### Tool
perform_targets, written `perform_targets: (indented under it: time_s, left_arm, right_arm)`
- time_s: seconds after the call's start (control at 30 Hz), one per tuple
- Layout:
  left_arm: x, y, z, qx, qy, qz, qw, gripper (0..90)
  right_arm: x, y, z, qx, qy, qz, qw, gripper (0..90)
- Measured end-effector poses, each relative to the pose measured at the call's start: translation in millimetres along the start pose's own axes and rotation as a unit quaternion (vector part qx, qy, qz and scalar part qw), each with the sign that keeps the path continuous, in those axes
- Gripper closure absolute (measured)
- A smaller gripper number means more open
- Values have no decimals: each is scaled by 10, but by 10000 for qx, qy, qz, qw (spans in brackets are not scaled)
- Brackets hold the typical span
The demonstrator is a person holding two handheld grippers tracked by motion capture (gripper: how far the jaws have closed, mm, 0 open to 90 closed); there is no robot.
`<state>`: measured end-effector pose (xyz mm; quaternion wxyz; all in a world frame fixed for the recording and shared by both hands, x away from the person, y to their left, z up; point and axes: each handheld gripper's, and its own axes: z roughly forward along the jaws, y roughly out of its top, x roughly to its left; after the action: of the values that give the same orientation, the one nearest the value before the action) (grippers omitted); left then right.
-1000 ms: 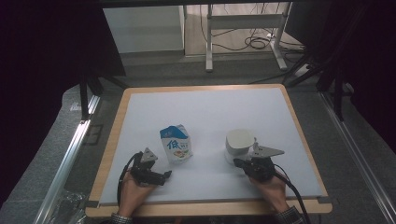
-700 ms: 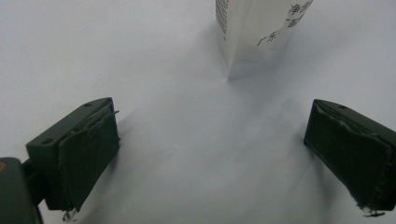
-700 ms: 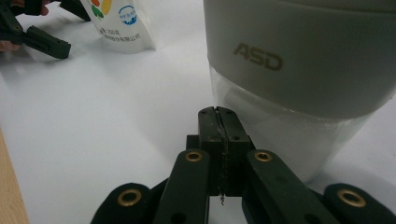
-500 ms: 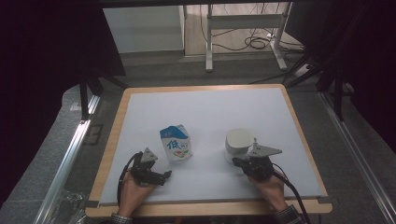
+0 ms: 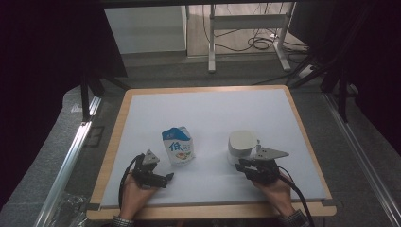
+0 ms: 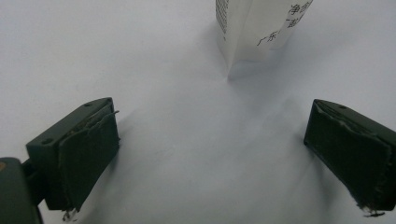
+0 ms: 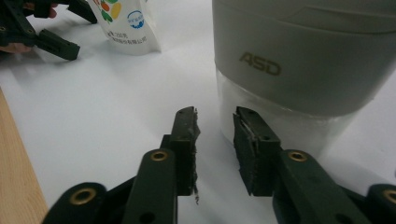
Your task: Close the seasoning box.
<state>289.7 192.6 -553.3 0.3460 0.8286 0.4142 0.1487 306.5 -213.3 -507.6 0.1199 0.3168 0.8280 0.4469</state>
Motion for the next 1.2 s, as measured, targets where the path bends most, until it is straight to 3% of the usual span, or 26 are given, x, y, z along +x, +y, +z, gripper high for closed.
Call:
perform_targets:
  time_s: [0.83,1.03,1.2]
  left_arm:
    - [1,0,-1,3,-2,2,10000,29]
    - [1,0,-1,2,-1,3,10000,29]
    - [0,0,-1,0,3,6,10000,29]
  right_arm:
    - [-61,-21,-278,201,-574,-135,9981,493]
    - [-140,-77,-347,248,-783,-67,9966,464]
    - [-274,-164,-409,315,-1049,143,9939,438]
